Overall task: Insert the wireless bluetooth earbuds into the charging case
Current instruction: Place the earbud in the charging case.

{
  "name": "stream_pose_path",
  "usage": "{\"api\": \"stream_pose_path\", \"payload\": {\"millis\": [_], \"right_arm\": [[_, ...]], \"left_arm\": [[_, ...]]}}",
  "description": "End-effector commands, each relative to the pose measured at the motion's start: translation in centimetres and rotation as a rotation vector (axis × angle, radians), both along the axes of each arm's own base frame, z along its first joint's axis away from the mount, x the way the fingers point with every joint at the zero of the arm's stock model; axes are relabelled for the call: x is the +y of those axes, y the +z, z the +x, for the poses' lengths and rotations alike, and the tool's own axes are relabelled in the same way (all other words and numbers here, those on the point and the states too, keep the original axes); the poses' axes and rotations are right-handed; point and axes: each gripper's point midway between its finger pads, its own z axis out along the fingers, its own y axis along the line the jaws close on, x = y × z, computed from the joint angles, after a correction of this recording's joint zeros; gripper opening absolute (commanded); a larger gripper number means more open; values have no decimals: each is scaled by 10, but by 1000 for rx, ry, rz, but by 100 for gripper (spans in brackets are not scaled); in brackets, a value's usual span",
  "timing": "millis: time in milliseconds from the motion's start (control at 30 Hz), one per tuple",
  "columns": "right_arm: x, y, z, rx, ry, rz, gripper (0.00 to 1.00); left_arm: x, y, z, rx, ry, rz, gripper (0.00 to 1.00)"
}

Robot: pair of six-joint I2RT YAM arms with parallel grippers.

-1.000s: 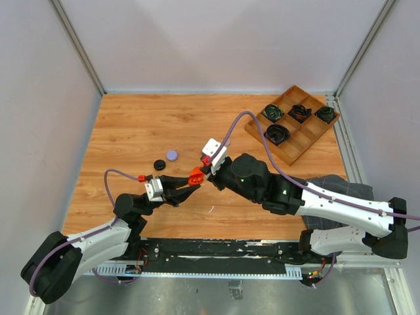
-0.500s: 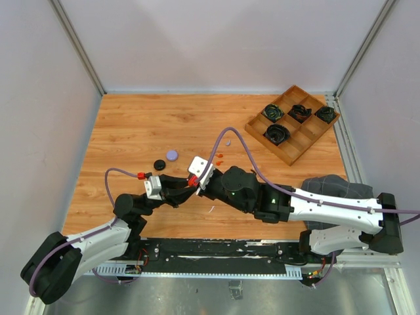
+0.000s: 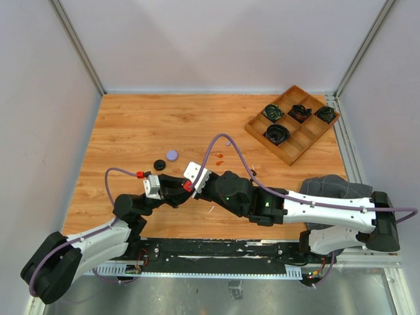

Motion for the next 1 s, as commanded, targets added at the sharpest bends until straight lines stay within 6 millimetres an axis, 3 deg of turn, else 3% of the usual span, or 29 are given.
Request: {"api": "stream_pose_path", "payload": {"millis": [0,467,700,967], "right_arm": [[0,-3,-3,-23,-7,-6,15],[-2,-10,-4,14,-35,14,17],[-1,-11,-5,50,-53,49,29],[-12,5,-10,99,38,109,47]], "left_arm": [[4,16,-5,-51,-4,-46,0],[9,20,7,15,51,-102,0],[7,17,6,18,38,-90,0],[5,-4,8,62,37,-46,0]]}}
